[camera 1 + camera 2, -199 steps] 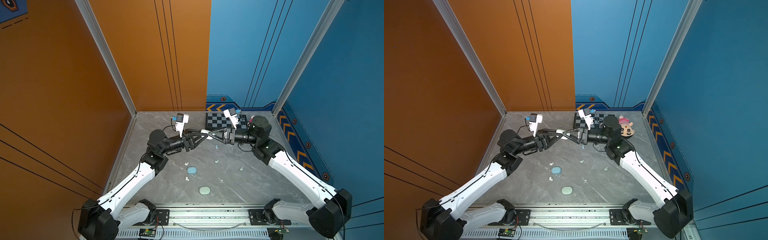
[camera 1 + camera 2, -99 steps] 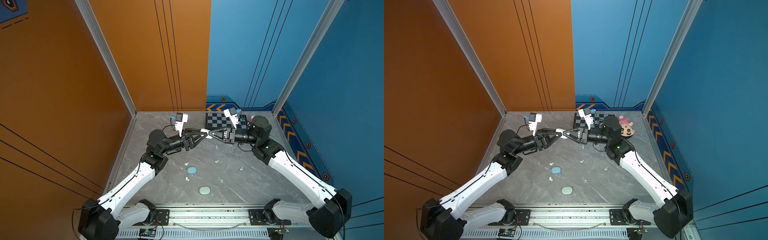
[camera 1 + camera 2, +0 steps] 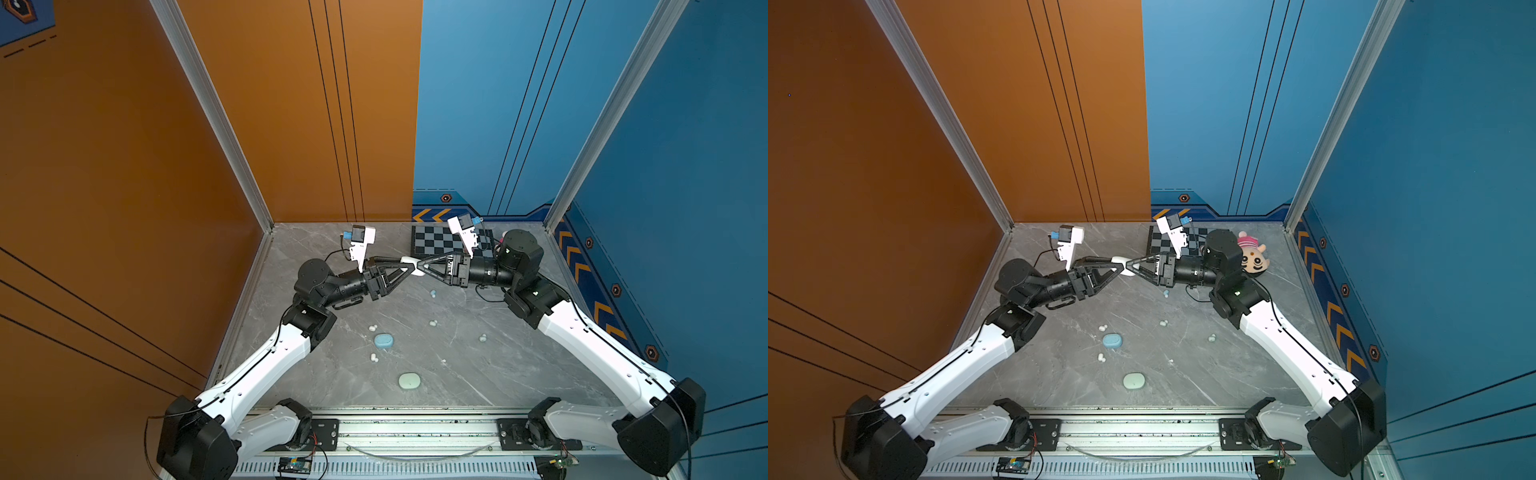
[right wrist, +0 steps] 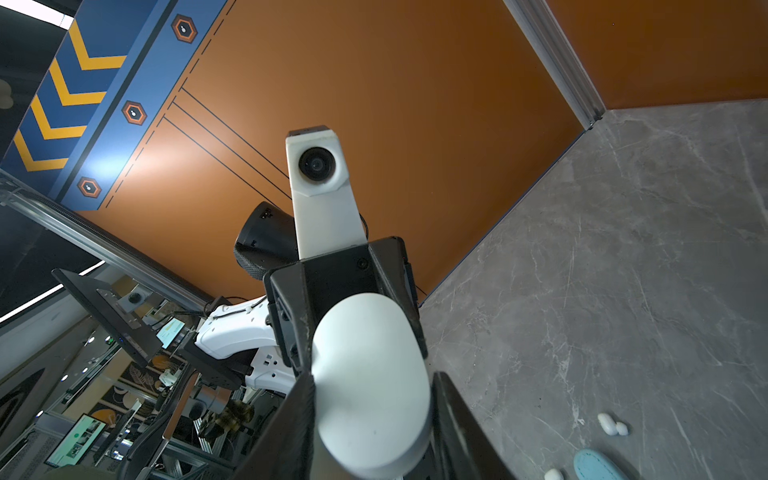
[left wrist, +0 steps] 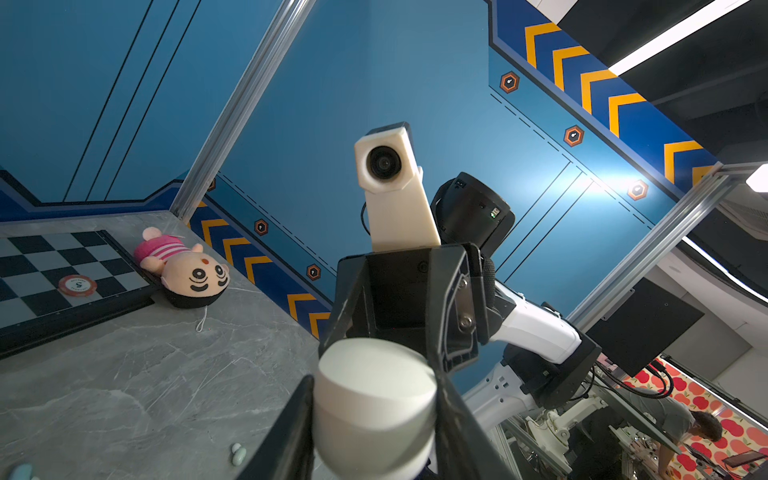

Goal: Insert the wireless bluetooth earbuds into the charging case

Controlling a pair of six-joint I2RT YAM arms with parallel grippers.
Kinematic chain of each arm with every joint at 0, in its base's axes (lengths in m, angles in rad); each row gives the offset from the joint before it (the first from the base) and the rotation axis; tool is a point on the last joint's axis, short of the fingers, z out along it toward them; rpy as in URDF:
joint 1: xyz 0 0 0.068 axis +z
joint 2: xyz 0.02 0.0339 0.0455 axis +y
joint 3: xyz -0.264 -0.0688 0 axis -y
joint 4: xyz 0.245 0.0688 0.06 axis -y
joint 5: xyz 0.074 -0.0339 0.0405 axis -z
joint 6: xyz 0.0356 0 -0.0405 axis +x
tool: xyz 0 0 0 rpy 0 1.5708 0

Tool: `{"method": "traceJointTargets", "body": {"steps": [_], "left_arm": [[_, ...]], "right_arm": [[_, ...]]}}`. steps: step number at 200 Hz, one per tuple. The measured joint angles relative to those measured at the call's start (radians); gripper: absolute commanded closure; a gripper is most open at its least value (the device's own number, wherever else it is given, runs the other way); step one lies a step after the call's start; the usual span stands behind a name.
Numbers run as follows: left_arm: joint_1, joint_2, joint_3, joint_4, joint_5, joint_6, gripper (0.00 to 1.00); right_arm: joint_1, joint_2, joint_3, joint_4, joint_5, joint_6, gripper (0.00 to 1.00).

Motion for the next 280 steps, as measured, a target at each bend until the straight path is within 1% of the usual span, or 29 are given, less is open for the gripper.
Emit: {"method": "traceJointTargets", "body": {"steps": [9,31,45,59,69,97,115,146,187,218,254,280], "left_arm": [[0.000,0.000,0.000,0.000,-0.008,-0.003,0.43],[0.004,-0.004,-0.003,0.000,-0.032,-0.005,0.34],[0.006,-0.008,-0.008,0.003,-0.043,-0.005,0.34],[0.006,-0.010,-0.010,0.004,-0.055,-0.007,0.39],[0.006,-0.010,-0.010,0.007,-0.060,-0.005,0.39],[0.006,-0.010,-0.017,0.026,-0.075,-0.013,0.22],[0.008,-0.020,-0.043,0.030,-0.078,-0.006,0.17],[0.022,-0.042,-0.076,0.029,-0.064,-0.002,0.17],[0.014,-0.048,-0.089,0.029,-0.054,0.020,0.18],[0.005,-0.048,-0.089,0.030,-0.054,0.028,0.23],[-0.008,-0.043,-0.089,0.030,-0.050,0.043,0.32],[-0.013,-0.042,-0.089,0.030,-0.050,0.047,0.31]], "right_arm": [[0.000,0.000,0.000,-0.004,0.001,0.000,0.73],[0.000,0.000,0.000,-0.018,0.004,0.000,0.73],[0.000,0.000,0.000,-0.018,0.006,0.001,0.73],[0.000,0.000,0.000,-0.018,0.008,0.002,0.73],[0.000,0.000,0.000,-0.018,0.008,0.004,0.73],[-0.002,0.003,0.000,-0.013,0.008,0.016,0.73],[-0.006,0.008,0.000,-0.005,0.009,0.031,0.73],[-0.006,0.013,0.000,0.006,0.011,0.044,0.73],[-0.005,0.017,0.002,0.010,0.008,0.050,0.73],[0.003,0.018,0.006,0.010,0.006,0.049,0.73],[0.023,0.019,0.014,0.009,-0.002,0.049,0.73],[0.027,0.024,0.014,0.008,-0.005,0.049,0.73]]}}
